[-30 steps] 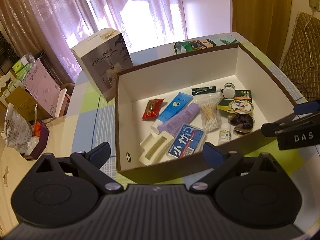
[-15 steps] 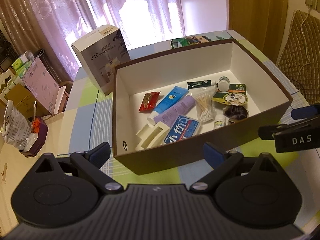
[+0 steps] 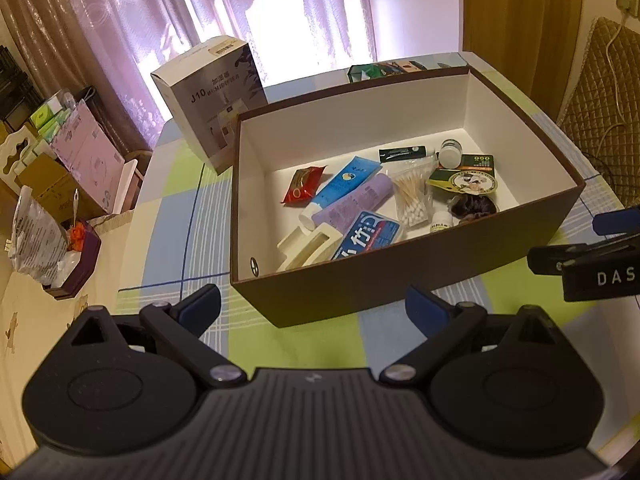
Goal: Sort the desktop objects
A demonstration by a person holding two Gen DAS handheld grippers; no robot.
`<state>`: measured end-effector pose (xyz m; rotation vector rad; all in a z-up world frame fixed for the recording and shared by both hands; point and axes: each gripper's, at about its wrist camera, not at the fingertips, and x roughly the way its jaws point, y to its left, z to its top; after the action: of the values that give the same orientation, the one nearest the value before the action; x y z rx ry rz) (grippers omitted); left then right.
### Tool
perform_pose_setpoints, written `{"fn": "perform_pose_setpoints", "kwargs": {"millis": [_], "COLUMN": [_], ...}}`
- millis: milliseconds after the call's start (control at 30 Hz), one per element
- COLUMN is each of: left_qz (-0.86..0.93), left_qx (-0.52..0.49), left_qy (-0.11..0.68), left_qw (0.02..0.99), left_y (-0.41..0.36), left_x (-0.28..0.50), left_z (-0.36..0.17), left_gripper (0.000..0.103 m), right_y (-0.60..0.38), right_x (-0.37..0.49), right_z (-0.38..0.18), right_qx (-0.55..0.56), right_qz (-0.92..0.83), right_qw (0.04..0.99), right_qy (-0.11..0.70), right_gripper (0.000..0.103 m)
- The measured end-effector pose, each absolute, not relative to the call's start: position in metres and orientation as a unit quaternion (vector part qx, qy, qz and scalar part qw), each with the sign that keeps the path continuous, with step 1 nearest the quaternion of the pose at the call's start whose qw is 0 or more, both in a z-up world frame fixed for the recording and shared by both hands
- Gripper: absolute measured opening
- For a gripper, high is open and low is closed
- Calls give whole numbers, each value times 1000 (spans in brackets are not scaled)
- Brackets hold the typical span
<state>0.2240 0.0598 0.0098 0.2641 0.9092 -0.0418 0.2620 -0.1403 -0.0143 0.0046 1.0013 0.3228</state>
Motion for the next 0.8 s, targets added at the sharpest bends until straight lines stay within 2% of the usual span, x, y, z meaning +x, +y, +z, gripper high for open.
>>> {"fn": "perform_pose_setpoints", "kwargs": {"millis": [800], "left_qz": [-24], "left_qx": [112], "left_qy": [460], "left_qw": [880], "left_y": [62], "left_x": [198], "left_z": [0], "left_gripper": [97], "right_y": [-141], "right_x": [237], "right_z": [-11], "right_qx": [-3], "right_qz": [151], "right_qw": [859], "right_qy": [489], "right_gripper": [95]}}
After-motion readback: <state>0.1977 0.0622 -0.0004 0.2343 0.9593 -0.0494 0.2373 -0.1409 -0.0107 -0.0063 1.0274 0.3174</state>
